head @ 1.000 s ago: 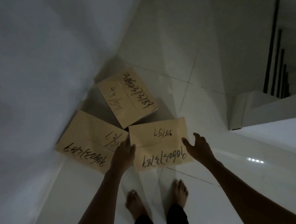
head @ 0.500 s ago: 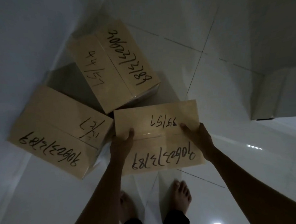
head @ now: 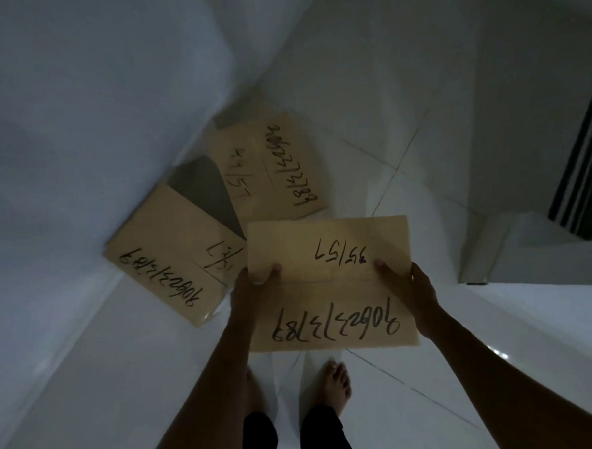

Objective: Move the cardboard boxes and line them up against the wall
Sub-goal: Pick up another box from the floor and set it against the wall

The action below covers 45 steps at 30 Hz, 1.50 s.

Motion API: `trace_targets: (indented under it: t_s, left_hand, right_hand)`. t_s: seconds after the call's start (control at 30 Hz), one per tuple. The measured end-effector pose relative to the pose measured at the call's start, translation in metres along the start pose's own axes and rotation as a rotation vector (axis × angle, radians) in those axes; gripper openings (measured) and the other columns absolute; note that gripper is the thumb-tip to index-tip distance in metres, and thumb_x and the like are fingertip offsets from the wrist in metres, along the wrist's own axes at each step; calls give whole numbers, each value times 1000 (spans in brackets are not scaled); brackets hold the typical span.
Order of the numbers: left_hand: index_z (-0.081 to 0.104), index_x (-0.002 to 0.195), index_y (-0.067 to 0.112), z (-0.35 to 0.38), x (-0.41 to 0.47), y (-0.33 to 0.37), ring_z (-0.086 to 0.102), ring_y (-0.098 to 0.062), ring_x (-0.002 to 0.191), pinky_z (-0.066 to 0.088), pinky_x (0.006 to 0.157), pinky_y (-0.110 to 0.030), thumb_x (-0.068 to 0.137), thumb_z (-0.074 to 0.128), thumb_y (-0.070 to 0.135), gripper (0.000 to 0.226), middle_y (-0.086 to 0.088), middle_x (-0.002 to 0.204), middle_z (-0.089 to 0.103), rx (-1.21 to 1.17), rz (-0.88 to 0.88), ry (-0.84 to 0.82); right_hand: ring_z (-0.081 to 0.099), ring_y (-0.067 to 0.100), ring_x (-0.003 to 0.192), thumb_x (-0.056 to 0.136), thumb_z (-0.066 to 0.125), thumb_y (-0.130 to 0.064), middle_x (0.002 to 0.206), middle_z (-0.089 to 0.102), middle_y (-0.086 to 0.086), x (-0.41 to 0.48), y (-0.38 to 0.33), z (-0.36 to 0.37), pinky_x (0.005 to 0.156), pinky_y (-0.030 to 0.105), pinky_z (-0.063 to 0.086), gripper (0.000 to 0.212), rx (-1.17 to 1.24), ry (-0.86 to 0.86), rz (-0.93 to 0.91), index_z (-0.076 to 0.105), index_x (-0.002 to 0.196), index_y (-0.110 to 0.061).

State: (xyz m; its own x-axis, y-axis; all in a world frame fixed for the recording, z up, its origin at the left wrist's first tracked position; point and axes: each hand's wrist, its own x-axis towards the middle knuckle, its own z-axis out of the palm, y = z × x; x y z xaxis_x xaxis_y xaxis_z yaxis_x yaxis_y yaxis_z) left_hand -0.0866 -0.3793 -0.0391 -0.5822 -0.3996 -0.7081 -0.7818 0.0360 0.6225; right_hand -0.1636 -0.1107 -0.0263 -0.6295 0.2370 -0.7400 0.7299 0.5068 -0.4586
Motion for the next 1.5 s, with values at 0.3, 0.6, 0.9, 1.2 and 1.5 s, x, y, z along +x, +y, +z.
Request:
trace_targets:
  t_s: [0.3, 0.6, 0.9, 1.2, 1.5]
  left_hand:
    - [56, 126, 13, -181, -241, 97, 66, -31, 104, 55, 91, -47, 61, 61, 75, 90, -8, 117, 68, -127, -145, 179]
    - [60, 122, 11, -345, -432, 22, 69, -30, 98, 57, 88, -47, 49, 59, 86, 104, -10, 113, 71, -355, -203, 505]
    - [50, 127, 13, -493, -550, -145, 62, -33, 108, 53, 93, -49, 54, 65, 81, 100, -12, 120, 64, -543, -349, 799]
    - [56, 122, 21, -623, -614, -314, 66, -29, 102, 55, 89, -51, 38, 66, 90, 109, -5, 116, 68, -650, -381, 931]
    - [43, 136, 13, -694, -651, -411, 60, -32, 113, 51, 96, -50, 54, 69, 75, 105, -11, 129, 59, -662, -544, 978]
  right_hand:
    - [69, 33, 98, 52, 63, -83, 113, 71, 10, -263, -152, -70, 90, 53, 58, 102, -236, -143, -206, 58, 130, -18]
    - [64, 25, 95, 78, 73, -60, 116, 68, 8, -486, -205, 16, 89, 46, 56, 67, -375, -386, -505, 61, 129, -17]
    - [70, 31, 95, 63, 60, -84, 106, 74, 9, -650, -141, 199, 88, 49, 58, 90, -614, -499, -693, 65, 122, -16]
    - [74, 28, 85, 53, 55, -89, 96, 76, 7, -786, -75, 357, 85, 47, 61, 93, -710, -666, -757, 65, 110, -17]
    - [77, 25, 72, 64, 62, -83, 82, 78, 5, -859, -24, 477, 77, 51, 63, 71, -868, -778, -829, 67, 98, -21]
